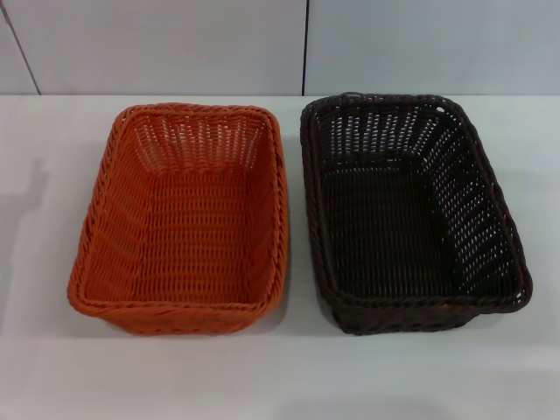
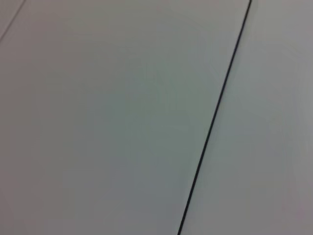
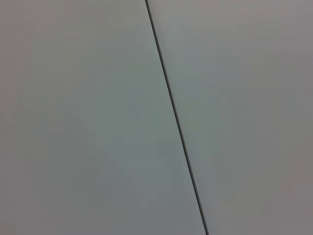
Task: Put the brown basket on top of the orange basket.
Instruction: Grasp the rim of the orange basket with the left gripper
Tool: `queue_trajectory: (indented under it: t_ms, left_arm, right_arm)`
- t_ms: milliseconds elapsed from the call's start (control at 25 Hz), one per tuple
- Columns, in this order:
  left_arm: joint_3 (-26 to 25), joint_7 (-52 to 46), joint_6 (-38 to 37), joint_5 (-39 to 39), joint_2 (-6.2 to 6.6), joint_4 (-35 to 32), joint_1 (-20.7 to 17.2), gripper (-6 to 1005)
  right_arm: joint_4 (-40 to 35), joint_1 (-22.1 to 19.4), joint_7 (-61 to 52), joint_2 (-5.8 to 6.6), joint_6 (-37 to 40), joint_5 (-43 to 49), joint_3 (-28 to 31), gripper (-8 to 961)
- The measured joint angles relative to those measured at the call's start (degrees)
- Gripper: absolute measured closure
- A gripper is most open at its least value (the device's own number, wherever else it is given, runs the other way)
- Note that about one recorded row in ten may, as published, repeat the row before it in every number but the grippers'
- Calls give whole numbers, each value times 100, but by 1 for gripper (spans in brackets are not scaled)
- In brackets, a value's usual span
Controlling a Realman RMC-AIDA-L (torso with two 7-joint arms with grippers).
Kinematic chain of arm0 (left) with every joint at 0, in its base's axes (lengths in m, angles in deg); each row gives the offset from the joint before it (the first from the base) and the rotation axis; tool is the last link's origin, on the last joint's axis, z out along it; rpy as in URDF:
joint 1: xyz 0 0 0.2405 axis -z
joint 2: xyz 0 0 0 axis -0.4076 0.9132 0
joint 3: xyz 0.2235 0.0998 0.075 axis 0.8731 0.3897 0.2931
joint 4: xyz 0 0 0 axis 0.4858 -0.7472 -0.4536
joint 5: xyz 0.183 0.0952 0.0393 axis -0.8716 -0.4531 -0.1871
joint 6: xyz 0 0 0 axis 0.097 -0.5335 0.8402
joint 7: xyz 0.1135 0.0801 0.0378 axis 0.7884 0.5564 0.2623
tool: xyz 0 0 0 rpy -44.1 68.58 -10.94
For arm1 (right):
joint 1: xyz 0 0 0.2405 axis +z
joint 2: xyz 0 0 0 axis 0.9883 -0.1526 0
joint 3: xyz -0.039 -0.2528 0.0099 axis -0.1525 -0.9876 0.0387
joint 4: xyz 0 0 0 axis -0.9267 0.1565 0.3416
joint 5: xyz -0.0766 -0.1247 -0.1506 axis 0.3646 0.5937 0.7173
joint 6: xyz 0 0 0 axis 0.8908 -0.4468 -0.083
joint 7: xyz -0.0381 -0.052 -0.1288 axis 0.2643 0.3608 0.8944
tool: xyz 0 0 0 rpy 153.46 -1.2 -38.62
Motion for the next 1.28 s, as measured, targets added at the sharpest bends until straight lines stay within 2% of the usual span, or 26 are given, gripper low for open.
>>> queue_trajectory:
  t_ms: [200, 280, 360, 400, 480, 520, 560, 600, 640, 680, 720, 840, 920, 1080, 1160, 1200, 1280]
  left_arm:
    - [53, -104, 34, -11, 11, -76, 15, 152]
    - [288, -295, 9, -99, 26, -337, 27, 152]
    - [747, -874, -345, -342, 72, -955, 4, 152]
    - [1130, -1704, -856, -643, 142, -1612, -43, 152]
    - [1397, -2322, -1254, -922, 237, -2122, -77, 152]
    - [1397, -2322, -1254, -922, 237, -2122, -77, 152]
    - [1643, -3128, -1665, -1266, 344, -2553, -102, 152]
    - [1643, -3128, -1665, -1266, 344, -2553, -102, 152]
    - [1891, -3754, -1929, -1729, 484, -3021, -119, 152]
    - [2181, -5817, -2325, -3266, 796, -3942, -72, 152]
    - [2195, -6085, -2333, -3501, 823, -4039, -58, 152]
    - [2238, -7843, -2184, -5376, 967, -4944, 71, 152]
    - [2236, -8719, -1872, -6579, 956, -5506, 194, 152]
    - [2239, -9748, -977, -8494, 799, -6289, 602, 153]
    - [2277, -10160, -531, -9543, 619, -6522, 903, 153]
    - [2275, -10240, -476, -9797, 567, -6572, 964, 153]
    - [2282, -10583, -371, -10758, 320, -6764, 1196, 153]
  right_arm:
    - [-6, 7, 0, 3, 0, 0, 0, 287]
    - [-19, 8, 0, 7, 0, 0, -1, 287]
    - [-33, 4, 0, 8, 0, 0, 1, 287]
    - [-35, 0, 0, 9, 0, 0, 1, 287]
    - [-36, -13, -1, 9, -9, 0, 1, 287]
    - [-35, -18, 0, 9, -16, -1, 0, 287]
    - [-34, -23, 0, 9, -25, -1, 0, 287]
    - [-30, -31, 1, 10, -38, -1, 1, 287]
    - [-24, -41, 1, 10, -44, -1, 1, 287]
    - [-20, -56, 1, 10, -51, -1, 1, 287]
    - [-17, -76, 5, 10, -57, -1, -1, 287]
    - [-12, -126, 8, 10, -59, -1, 1, 287]
    - [-11, -163, 6, 10, -60, -7, 0, 287]
    - [-19, -194, 6, 9, -62, -32, -1, 286]
    - [-24, -198, 7, 9, -62, -33, -1, 286]
    - [-30, -201, 7, 9, -62, -34, 1, 286]
    - [-34, -201, 22, 10, -38, -29, -1, 286]
